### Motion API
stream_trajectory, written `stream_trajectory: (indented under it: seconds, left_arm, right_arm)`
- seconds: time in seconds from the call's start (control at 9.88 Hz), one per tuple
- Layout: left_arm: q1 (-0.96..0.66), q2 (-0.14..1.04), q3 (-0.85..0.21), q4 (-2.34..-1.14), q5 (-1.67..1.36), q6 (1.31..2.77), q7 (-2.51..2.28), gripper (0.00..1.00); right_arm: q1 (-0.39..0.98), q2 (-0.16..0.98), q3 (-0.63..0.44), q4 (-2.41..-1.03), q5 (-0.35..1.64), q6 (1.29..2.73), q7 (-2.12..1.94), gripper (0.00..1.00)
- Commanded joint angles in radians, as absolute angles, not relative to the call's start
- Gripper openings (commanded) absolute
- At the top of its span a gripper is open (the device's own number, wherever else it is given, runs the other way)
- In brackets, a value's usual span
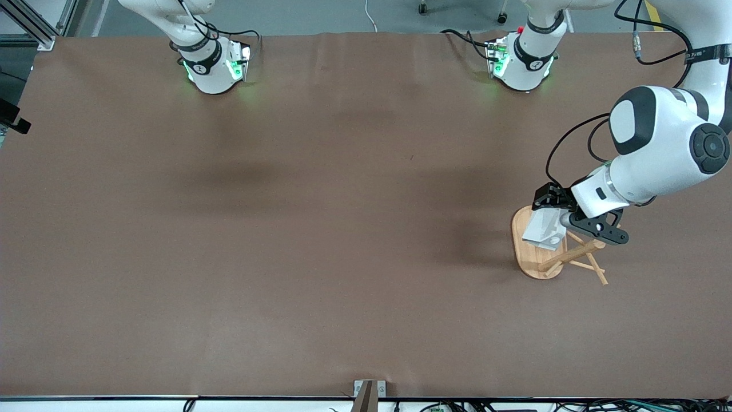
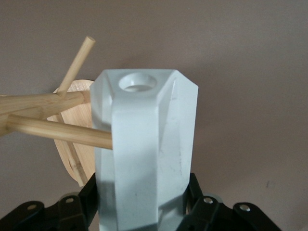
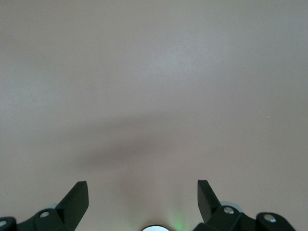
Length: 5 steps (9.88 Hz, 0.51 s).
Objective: Hang cup on rack
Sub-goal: 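Lower the cup onto a rack peg with the left gripper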
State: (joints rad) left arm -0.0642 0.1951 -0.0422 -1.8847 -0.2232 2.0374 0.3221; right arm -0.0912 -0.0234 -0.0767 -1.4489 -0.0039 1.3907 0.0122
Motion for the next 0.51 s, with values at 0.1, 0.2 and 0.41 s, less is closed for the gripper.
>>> stream_trajectory:
  seconds: [0.1, 0.2, 0.41]
  left_arm:
    - [-0.067, 0.218, -0.023, -1.905, -0.241, 2.062, 0.351, 0.01]
    - [-0.067, 0.227, -0.021, -1.904, -0.241, 2.062, 0.351, 0.07]
    - [-0.068, 0.242, -0.021, -1.879, -0.239, 2.062, 0.344, 0.4]
  right_arm:
    - [-0.097, -0.021, -0.072, -1.436, -0.021, 1.378, 0.003, 1.0]
    - [-0.097, -0.021, -0.072, -1.437, -0.021, 1.378, 0.003, 1.0]
    - [-0.097, -0.021, -0.072, -1.436, -0.021, 1.378, 0.003, 1.0]
